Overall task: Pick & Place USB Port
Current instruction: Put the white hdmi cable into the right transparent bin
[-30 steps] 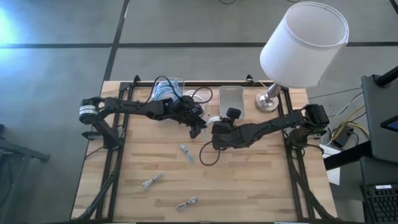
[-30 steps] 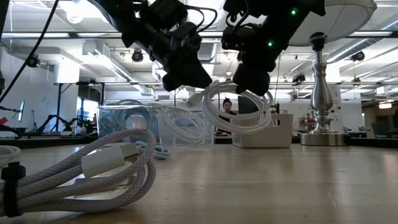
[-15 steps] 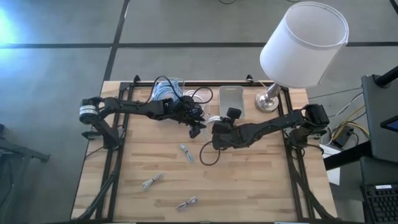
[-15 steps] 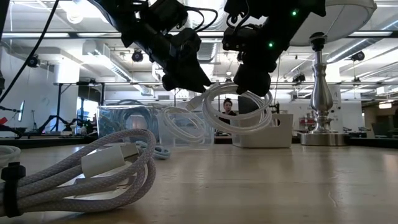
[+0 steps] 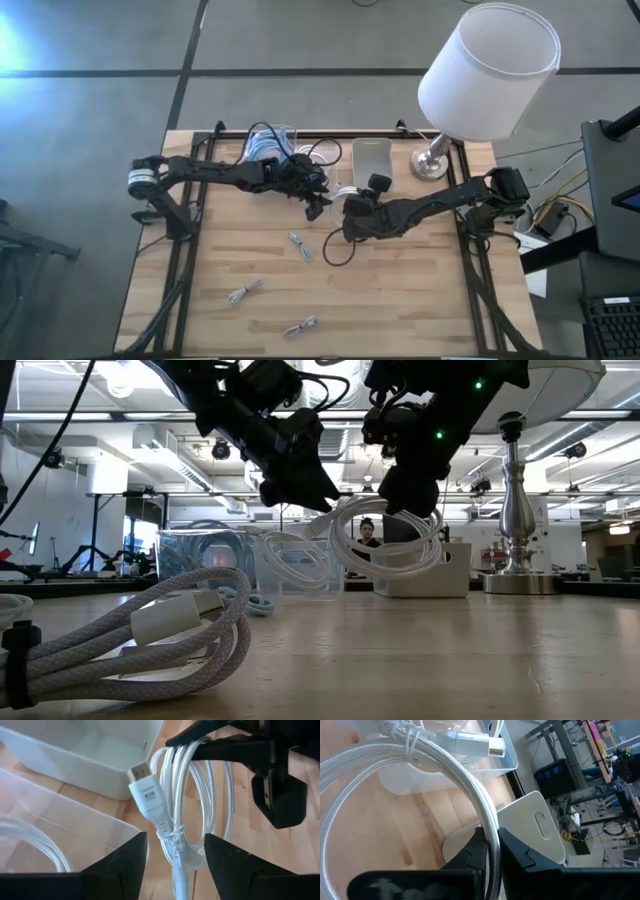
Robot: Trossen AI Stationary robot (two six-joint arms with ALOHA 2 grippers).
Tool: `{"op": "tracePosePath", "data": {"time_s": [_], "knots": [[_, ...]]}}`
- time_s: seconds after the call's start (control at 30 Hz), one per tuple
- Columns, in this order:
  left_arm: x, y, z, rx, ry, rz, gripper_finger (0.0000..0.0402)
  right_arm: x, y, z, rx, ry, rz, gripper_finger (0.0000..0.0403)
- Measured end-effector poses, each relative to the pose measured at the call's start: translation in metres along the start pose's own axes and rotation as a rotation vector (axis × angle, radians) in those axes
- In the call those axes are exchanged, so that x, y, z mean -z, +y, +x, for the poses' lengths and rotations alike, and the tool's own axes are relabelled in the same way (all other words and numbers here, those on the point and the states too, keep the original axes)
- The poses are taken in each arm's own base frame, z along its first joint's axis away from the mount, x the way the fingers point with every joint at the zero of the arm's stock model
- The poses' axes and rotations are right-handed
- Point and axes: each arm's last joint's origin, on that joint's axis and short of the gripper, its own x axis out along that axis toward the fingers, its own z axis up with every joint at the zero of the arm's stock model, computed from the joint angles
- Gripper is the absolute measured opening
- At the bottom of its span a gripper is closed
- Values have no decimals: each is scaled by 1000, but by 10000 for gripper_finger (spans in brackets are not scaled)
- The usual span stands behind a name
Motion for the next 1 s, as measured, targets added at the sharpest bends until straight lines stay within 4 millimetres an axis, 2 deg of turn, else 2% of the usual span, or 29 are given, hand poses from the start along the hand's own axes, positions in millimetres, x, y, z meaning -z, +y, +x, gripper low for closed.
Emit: {"op": "tracePosePath", "data": {"time_s": [0.3,0.6,0.7,0.9,1.0], "knots": [[6,3,17,13,7,-27,202,-2,1,0,-4,-17,20,25],[4,3,21,16,-30,32,196,-3,1,0,-4,-22,26,25],[4,3,21,16,-30,34,169,-3,1,0,-4,-22,27,27],[4,4,21,0,-28,32,79,-3,1,0,-4,-25,32,49],[4,4,21,0,-28,32,65,-3,1,0,-4,-25,32,65]]}}
